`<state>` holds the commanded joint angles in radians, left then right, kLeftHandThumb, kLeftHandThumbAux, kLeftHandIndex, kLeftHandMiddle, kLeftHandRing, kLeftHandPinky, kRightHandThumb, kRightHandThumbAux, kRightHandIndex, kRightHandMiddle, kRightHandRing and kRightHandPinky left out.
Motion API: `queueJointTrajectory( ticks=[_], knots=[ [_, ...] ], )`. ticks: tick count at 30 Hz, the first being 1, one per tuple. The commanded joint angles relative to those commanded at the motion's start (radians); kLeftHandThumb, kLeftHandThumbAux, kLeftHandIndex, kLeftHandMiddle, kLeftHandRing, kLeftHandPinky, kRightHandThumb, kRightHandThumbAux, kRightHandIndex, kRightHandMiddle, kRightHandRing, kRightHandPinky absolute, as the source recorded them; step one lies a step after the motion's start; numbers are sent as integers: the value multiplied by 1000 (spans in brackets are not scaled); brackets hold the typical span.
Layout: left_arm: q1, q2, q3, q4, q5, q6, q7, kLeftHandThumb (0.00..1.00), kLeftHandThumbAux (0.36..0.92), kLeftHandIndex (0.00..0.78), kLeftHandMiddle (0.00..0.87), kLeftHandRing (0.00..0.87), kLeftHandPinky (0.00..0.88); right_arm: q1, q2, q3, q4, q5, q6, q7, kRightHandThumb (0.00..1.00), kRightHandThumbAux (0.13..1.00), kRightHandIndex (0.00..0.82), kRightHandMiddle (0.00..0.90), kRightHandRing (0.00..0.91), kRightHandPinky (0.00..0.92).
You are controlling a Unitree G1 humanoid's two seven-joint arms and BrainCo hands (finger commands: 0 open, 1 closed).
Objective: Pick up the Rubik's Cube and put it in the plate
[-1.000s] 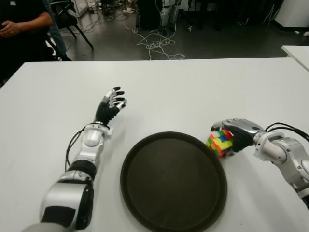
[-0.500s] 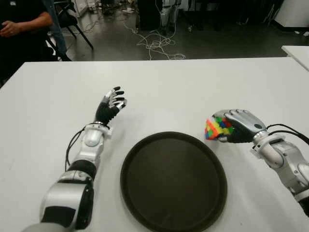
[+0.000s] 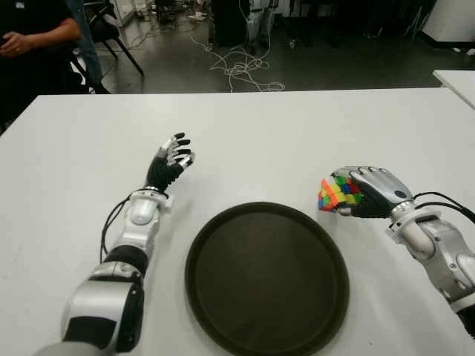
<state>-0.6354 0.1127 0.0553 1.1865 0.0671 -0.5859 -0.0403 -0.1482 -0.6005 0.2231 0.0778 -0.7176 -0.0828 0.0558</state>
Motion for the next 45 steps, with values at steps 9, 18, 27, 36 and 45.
queueJointTrajectory(
  ticks=[9,18,27,36,45],
  knots=[
    [-1,1,-1,1,2,-3,0,174,683,129,193,205,211,2,4,-4,16,-4,-10,-52,688,739,411,471,476,447],
    [-3,-1,0,3,0,4,2,175,665,128,193,198,174,2,7,-6,13,-6,9,-59,686,738,411,480,478,441],
    [-10,-2,0,9,1,16,1,177,656,127,191,197,185,-8,1,-21,24,-18,-17,-129,685,738,412,491,481,433],
    [-15,-3,1,13,-2,23,-6,172,648,120,189,182,145,-47,-10,-74,-28,4,-63,-159,688,737,414,524,536,504],
    [-24,-6,4,31,0,34,9,176,644,127,197,191,162,-201,50,-34,-26,-34,-152,-224,688,738,414,528,549,538]
  ],
)
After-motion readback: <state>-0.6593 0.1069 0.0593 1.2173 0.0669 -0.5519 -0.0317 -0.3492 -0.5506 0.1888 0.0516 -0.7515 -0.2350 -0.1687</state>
